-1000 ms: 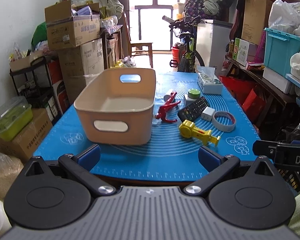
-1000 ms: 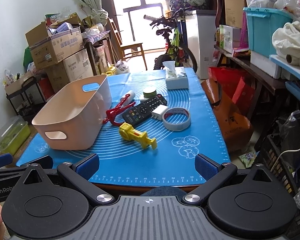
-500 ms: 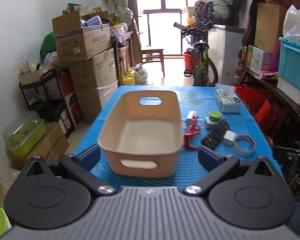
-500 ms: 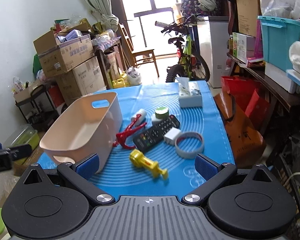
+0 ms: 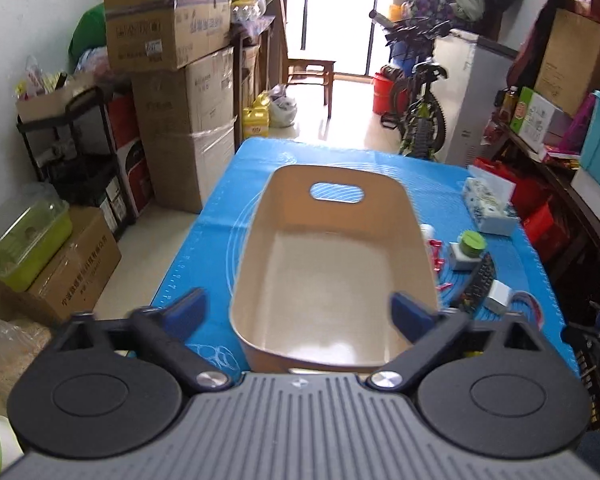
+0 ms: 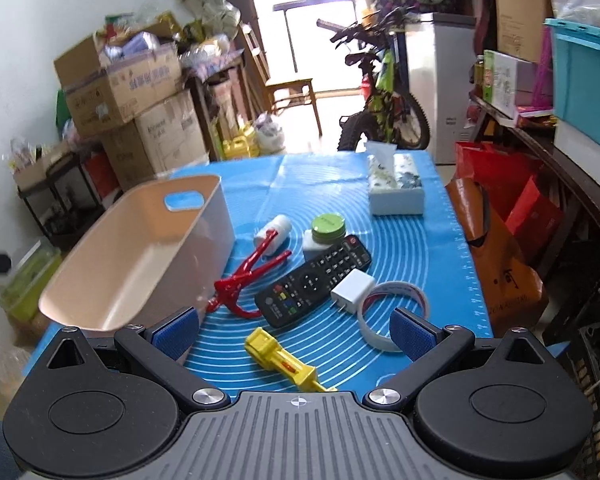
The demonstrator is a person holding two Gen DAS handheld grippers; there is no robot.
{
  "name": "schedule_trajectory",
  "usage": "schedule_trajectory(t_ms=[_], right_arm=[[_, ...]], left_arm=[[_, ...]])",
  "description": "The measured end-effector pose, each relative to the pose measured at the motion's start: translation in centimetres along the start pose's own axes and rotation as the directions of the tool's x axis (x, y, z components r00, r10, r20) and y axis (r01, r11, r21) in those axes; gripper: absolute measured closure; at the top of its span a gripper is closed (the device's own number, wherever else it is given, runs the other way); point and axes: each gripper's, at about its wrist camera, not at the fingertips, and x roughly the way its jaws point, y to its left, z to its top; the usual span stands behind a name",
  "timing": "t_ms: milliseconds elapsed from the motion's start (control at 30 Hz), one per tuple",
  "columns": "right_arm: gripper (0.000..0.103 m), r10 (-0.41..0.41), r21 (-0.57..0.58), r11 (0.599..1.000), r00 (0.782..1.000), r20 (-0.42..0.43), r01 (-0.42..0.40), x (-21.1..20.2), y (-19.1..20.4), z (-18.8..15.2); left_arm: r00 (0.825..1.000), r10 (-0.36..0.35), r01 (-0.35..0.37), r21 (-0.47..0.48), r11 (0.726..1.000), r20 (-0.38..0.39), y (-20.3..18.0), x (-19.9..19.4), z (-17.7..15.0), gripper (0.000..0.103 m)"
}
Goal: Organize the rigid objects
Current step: 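Grasp the beige basket rim with left tool while right tool grasps the yellow toy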
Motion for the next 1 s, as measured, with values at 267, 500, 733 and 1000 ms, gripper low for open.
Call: schedule_trajectory(t_ms=[267,500,733,1000], right_arm=[[0.003,0.002,-0.067,0.998,0.986,-0.167,-0.013,6.8,0.8,-1.0],[0.008,-0.021,-0.123,0.992,0.969,-0.248,-0.010,11.2,1.4,-1.9],[0.013,-0.024,-0.209,0.977,0.958,-0.287,-0.038,13.9,3.1,-2.0],[0.030,-0.050,-0.246,0.969,0.948,-0.315,-0.031,15.2,4.2,-2.3]], left_arm=[[0.995,0.015,-0.013,0.020,1.000,-0.098,1.5,6.7,2.1,0.022],[0.978,0.032,-0.030,0.013,0.999,-0.206,2.5,12.6,1.8,0.045],[0.962,0.006,-0.018,-0.042,0.999,-0.274,3.6,14.4,1.3,0.054],[0.956,-0.017,-0.002,-0.065,0.998,-0.292,4.4,15.0,1.8,0.069]])
